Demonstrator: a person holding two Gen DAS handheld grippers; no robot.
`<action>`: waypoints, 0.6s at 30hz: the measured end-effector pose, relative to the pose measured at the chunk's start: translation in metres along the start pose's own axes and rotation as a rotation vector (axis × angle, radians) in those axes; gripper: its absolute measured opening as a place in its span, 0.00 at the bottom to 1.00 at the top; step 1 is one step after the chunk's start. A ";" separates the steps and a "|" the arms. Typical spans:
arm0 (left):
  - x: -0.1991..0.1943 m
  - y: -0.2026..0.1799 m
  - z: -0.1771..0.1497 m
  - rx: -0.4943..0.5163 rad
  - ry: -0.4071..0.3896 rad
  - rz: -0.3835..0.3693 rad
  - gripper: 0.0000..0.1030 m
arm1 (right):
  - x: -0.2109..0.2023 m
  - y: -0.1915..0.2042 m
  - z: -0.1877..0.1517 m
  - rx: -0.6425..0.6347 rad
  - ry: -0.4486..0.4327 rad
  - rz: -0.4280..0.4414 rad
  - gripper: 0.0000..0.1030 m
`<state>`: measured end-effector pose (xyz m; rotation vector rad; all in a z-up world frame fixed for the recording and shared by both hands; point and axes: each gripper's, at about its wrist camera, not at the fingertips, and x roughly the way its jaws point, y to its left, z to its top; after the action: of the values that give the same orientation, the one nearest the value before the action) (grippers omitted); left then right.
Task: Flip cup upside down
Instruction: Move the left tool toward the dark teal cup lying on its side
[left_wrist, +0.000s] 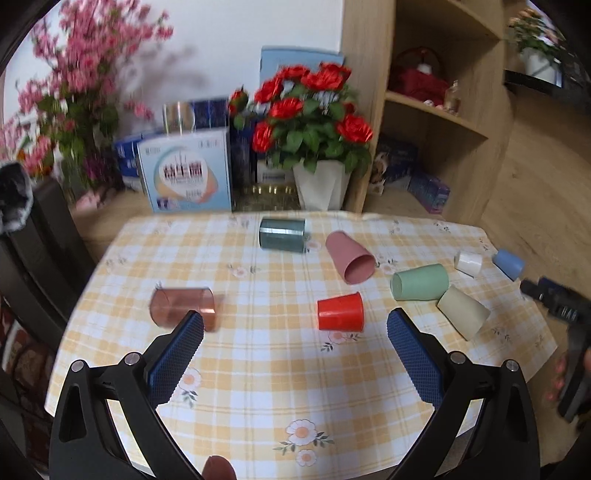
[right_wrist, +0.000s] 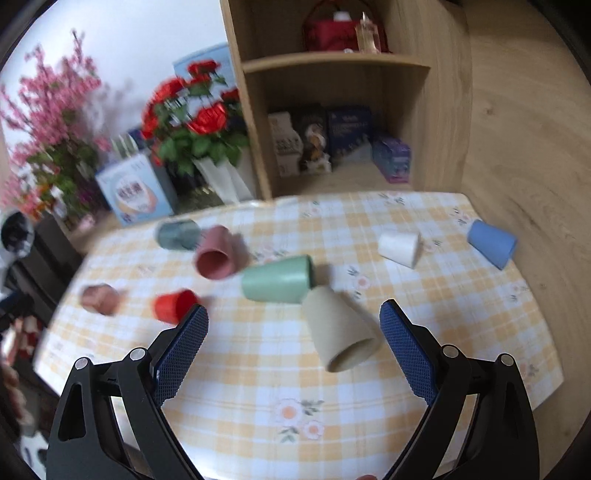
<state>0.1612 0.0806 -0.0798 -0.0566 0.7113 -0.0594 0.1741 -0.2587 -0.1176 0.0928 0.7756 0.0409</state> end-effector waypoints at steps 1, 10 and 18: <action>0.003 0.000 0.001 -0.007 0.006 0.000 0.94 | 0.005 0.000 -0.002 -0.002 0.014 -0.010 0.88; 0.054 0.021 0.041 -0.032 0.075 0.045 0.94 | 0.045 -0.016 -0.012 0.045 0.104 -0.018 0.88; 0.150 0.034 0.091 -0.191 0.231 0.002 0.76 | 0.072 -0.027 -0.013 0.055 0.146 -0.042 0.88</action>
<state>0.3353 0.1062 -0.1116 -0.2349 0.9465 0.0049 0.2170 -0.2799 -0.1797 0.1270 0.9248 -0.0137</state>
